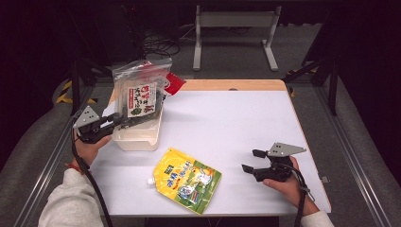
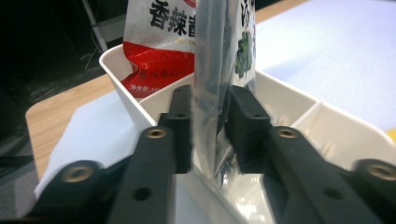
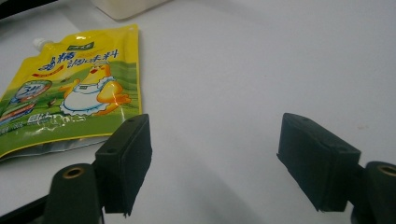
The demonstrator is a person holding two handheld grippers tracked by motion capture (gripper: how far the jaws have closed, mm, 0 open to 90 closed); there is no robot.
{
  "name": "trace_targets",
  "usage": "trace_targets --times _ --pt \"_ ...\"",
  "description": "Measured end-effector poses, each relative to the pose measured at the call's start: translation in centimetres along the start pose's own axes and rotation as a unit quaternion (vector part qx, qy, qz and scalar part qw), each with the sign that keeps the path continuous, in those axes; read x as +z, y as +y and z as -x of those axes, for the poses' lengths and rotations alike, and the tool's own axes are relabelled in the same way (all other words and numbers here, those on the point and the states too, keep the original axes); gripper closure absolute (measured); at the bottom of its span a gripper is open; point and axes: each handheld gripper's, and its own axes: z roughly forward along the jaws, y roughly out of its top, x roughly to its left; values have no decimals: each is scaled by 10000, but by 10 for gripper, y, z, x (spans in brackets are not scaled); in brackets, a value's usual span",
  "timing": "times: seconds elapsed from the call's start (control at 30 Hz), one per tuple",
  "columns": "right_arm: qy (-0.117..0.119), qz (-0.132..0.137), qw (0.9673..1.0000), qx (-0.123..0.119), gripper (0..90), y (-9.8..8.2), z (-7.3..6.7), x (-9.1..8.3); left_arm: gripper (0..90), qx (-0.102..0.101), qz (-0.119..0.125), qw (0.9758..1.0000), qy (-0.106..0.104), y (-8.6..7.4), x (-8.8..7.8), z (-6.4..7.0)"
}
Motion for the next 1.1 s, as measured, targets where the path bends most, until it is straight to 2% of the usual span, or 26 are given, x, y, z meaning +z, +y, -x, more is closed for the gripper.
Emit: trace_targets --times 0.1,0.27,0.33,0.47,0.6,0.67,0.8,0.9,1.0,1.1 --pt "25 -14 10000 -10 256 1 -1 2 839 128 -73 9998 101 4 2 3" --pt "72 -70 9999 -36 255 1 -2 5 867 278 -184 9990 292 7 5 6" --pt "90 -91 9999 -24 256 1 -2 6 873 417 -318 9979 376 9 7 8" --pt "125 -102 9999 -22 256 1 -2 8 883 602 -501 9964 320 8 7 9" --pt "140 -104 9998 -10 256 1 -2 8 891 630 -546 9961 298 8 7 11" --pt "147 -115 9998 -15 256 1 -2 9 895 740 -592 9951 287 7 6 11" --pt "156 -133 9998 -27 255 1 -3 10 898 671 -576 9957 279 6 6 10" --pt "147 -152 9998 -43 255 2 -4 10 895 378 -388 9984 181 2 5 7" --pt "85 -176 9998 -100 254 2 -5 10 876 186 -253 9993 224 1 4 6" --pt "38 -180 9998 -107 255 2 -4 9 830 92 -142 9998 144 0 2 5"
